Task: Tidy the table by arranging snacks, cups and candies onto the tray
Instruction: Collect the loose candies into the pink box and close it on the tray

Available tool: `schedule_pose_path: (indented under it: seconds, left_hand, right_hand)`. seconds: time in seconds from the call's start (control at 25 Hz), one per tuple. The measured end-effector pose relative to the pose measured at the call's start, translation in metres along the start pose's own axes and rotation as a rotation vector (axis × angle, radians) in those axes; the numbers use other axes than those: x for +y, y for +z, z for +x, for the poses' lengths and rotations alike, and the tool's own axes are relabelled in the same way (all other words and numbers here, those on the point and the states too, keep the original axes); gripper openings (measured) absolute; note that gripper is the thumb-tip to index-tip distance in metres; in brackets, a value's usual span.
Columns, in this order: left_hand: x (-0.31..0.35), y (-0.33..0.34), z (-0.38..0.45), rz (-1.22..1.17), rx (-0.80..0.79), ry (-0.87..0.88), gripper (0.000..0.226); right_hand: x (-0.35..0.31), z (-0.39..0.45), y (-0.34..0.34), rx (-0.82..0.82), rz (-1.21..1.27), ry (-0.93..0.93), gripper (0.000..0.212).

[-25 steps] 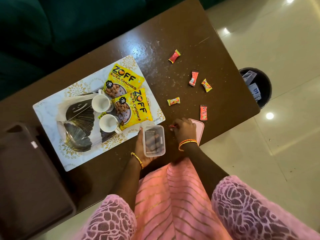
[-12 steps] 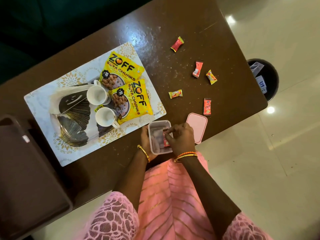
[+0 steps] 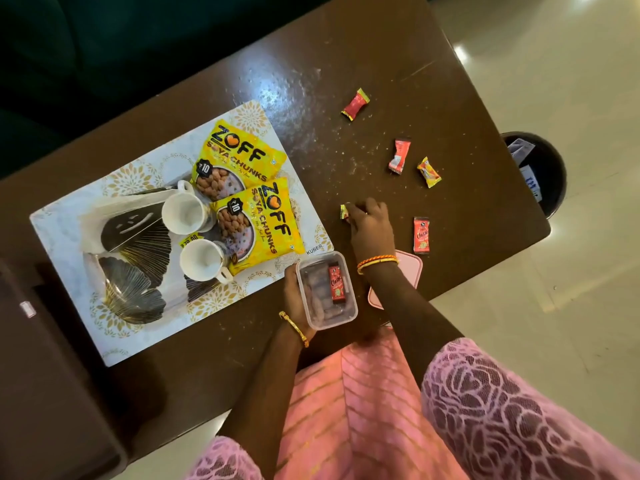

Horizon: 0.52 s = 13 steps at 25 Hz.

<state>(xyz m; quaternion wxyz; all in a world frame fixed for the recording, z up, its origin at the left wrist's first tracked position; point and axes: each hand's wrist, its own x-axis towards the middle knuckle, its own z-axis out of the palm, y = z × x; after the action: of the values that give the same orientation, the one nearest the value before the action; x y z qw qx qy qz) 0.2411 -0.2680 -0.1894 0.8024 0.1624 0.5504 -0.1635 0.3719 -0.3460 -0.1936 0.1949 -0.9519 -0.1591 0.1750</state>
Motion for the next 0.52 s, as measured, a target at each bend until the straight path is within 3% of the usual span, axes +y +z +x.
schedule_pose_path:
  seconds: [0.08,0.24,0.44,0.52]
  left_hand:
    - [-0.001,0.005,-0.001,0.029,0.122,0.104,0.042]
    - [0.002,0.013,-0.006,-0.005,0.141,0.122,0.039]
    - [0.002,0.011,-0.004,0.045,0.128,0.119,0.039]
    - [0.001,0.012,-0.003,0.057,0.118,0.116,0.042]
  right_hand:
    - [0.003,-0.004,0.001,0.001,-0.049,-0.027,0.035]
    - [0.002,0.002,-0.014,-0.065,-0.059,-0.049,0.032]
    - [-0.009,-0.045,-0.048,0.015,0.483,0.257,0.022]
    - [-0.014,-0.078,-0.052,0.011,0.573,0.304,0.019]
